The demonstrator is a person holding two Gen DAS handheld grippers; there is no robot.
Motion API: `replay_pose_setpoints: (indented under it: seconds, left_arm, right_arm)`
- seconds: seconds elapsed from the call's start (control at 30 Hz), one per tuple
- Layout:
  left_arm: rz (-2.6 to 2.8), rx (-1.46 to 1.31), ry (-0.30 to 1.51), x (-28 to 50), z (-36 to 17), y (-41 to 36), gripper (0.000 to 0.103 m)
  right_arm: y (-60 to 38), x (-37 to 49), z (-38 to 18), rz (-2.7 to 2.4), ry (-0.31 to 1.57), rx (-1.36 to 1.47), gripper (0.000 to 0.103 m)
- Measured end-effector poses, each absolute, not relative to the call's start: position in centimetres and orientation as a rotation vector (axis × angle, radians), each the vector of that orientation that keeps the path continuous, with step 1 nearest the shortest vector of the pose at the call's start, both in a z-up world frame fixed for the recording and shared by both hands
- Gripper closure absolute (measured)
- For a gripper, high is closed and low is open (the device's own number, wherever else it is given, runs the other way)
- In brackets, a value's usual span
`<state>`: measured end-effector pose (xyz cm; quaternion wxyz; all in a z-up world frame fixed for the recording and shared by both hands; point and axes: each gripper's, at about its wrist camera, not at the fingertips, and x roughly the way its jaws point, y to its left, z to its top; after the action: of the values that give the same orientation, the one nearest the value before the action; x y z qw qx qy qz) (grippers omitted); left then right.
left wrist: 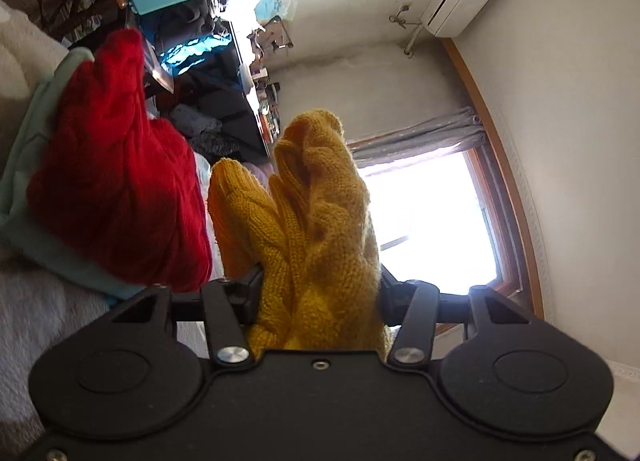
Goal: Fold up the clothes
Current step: 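Carry the held sweater with both grippers toward the red clothes pile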
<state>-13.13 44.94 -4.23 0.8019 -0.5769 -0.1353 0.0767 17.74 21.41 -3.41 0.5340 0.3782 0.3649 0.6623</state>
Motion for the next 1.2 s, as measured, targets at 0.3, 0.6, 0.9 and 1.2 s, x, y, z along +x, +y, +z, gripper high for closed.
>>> replay_pose_setpoints:
  seconds: [0.3,0.6,0.9,1.2]
  left_arm:
    - [0.372,-1.243,-0.324,-12.7,-1.7,51.2,0.051]
    - [0.516,-1.328,-0.161,-9.9,-9.1,53.6,0.055]
    - [0.513,-1.355,-0.273,-11.1,-8.7,54.0,0.055]
    - [0.584,-1.202,-0.244,-12.3,-5.8,54.2,0.026]
  right_arm:
    - [30.6,17.0,0.5,1.722,0.784,0.959,0.049]
    - [32.6,19.7,-10.1,1.431,1.041,0.89,0.053]
    - [35.0,19.3,-6.4,1.472,1.008,0.841,0.051]
    - [34.5,20.3,-5.5,1.363,0.988,0.774,0.039]
